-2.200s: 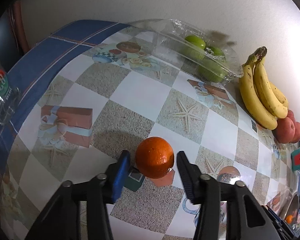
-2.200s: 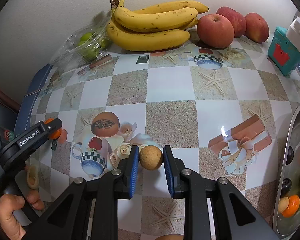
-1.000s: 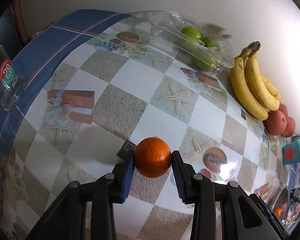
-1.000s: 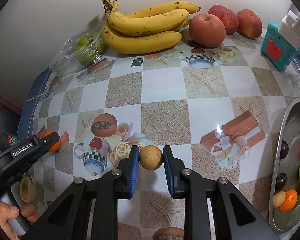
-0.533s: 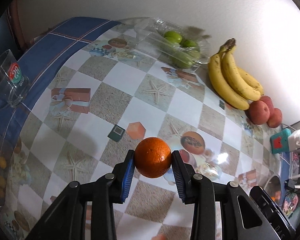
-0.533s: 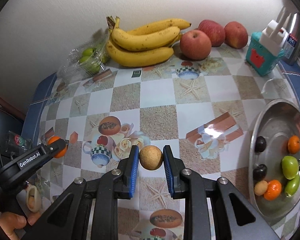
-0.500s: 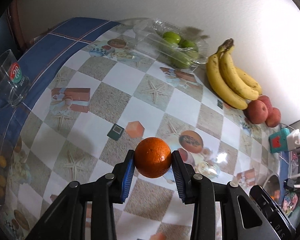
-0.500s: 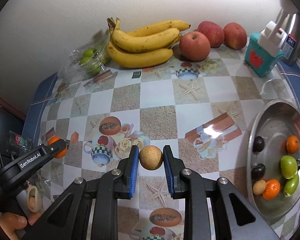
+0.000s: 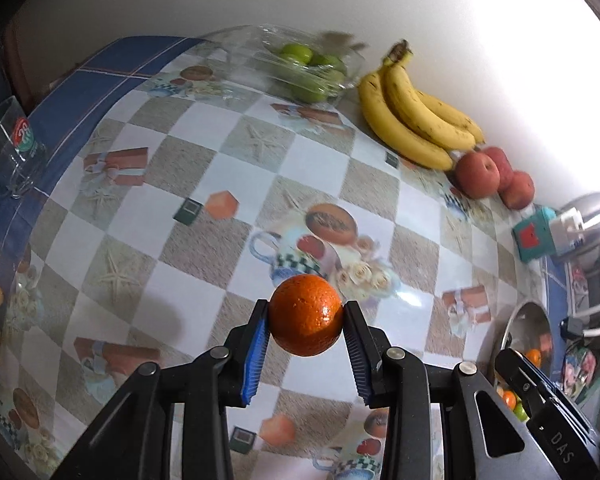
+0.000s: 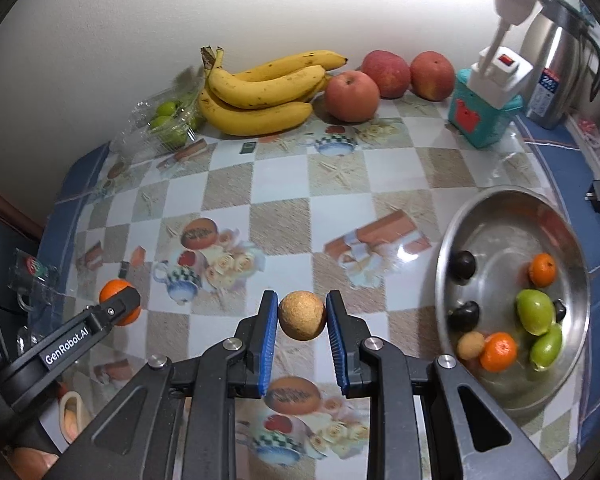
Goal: Organize fruits
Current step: 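Carry the tangerine and brown fruit over the steel bowl with both tools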
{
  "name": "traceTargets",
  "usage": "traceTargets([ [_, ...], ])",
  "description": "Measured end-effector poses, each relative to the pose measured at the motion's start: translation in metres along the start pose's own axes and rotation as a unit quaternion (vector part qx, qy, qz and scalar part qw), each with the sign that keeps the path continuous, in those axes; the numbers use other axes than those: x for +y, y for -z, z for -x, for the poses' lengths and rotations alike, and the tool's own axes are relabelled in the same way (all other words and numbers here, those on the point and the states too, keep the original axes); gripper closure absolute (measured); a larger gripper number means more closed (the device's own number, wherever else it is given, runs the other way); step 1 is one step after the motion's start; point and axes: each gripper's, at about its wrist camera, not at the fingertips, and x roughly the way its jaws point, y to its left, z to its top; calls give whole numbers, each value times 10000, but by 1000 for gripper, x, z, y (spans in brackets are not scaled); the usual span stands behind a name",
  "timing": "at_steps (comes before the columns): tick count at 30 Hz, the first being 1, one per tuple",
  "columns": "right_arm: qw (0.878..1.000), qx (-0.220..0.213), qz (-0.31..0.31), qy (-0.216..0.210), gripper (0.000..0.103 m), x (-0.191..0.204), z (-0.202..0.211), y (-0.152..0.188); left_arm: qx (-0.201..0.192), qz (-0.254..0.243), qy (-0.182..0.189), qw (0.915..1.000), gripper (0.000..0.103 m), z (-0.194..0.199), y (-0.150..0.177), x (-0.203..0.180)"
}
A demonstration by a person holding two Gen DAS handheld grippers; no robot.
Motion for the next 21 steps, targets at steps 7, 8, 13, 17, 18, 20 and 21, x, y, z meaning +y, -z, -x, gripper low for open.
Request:
traceTargets([
  [7, 9999, 34, -139, 62, 77, -21, 9, 15, -65, -480, 175, 9987, 64, 9, 21, -44],
  [8, 9998, 41, -175, 49, 77, -24, 10, 15, -100, -553, 195, 9982, 64, 11, 24, -51],
  [13, 9983, 43, -566, 89, 77, -60, 14, 17, -166, -891, 376, 9952, 64, 14, 37, -85],
  [17, 9948, 75, -994, 227, 77, -98, 15, 18, -119, -1069, 557, 9926, 64, 10, 46, -108],
  [18, 9938, 85, -1085, 229, 77, -105, 15, 18, -110, -1153, 599, 9915, 64, 10, 48, -115],
  [20, 9909, 103, -1319, 257, 77, -125, 15, 19, -113, -1295, 640, 9895, 64, 9, 53, -128],
  [21, 9895, 109, -1418, 266, 77, -134, 15, 19, -114, -1357, 653, 9885, 64, 8, 56, -134],
])
